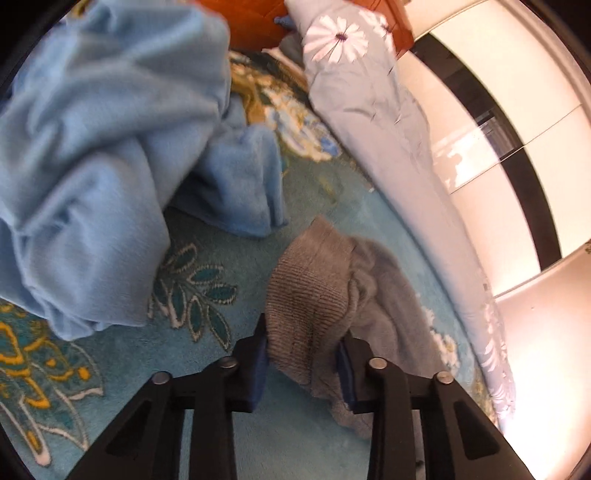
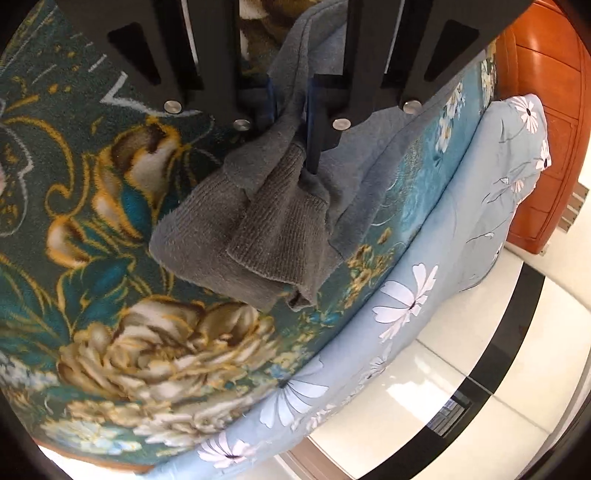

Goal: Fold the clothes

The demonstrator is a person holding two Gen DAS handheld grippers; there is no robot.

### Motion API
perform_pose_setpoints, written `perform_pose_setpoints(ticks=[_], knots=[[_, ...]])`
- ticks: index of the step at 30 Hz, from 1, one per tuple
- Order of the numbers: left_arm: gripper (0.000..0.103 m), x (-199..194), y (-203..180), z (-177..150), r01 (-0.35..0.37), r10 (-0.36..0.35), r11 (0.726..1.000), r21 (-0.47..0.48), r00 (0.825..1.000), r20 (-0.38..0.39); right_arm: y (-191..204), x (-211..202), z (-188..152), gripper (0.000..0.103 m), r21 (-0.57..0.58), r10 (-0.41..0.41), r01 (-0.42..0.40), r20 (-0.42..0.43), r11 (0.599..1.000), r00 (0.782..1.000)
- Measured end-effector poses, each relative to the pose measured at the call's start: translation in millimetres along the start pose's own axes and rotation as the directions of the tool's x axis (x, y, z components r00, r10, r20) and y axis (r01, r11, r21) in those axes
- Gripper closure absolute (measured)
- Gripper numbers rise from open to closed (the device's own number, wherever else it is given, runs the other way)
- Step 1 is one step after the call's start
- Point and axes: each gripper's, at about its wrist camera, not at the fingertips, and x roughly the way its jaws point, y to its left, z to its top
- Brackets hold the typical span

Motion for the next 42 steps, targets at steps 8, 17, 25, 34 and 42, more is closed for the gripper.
perform_pose_setpoints(ticks=[8, 17, 25, 34, 42], knots=[[0.073, -121, 18, -12, 0.020, -0.038, 0.994, 0.110, 0.986, 0.163, 34, -69, -21, 0.092, -0.181, 0.155, -0.161, -0.051, 0.970, 0.987], [0.069, -141, 108, -52, -0.056, 0.056, 0.998, -0.006, 0.998, 0.038, -4, -38, -61, 0.090, -0.221, 0.005, -0.052, -0.206, 0.974, 0.978], [0.050, -172, 117, -56, -0.075, 0.075, 0.997, 0.010, 0.996, 0.054, 4, -81, -85, 0.064, -0.379, -0.114, 0.041, -0.173, 0.925, 0.978], [0.045, -220, 114, -39, -0.172, 0.162, 0.985, 0.027, 0.963, 0.214, 14, -81, -60, 0.054, -0.362, -0.094, 0.067, -0.056, 0.930, 0.994], [0.044, -174, 64, -52, -0.041, 0.028, 0.992, 0.116, 0.993, 0.117, 7, -56, -41, 0.078, -0.237, -0.089, 0.080, -0.028, 0.968, 0.996]])
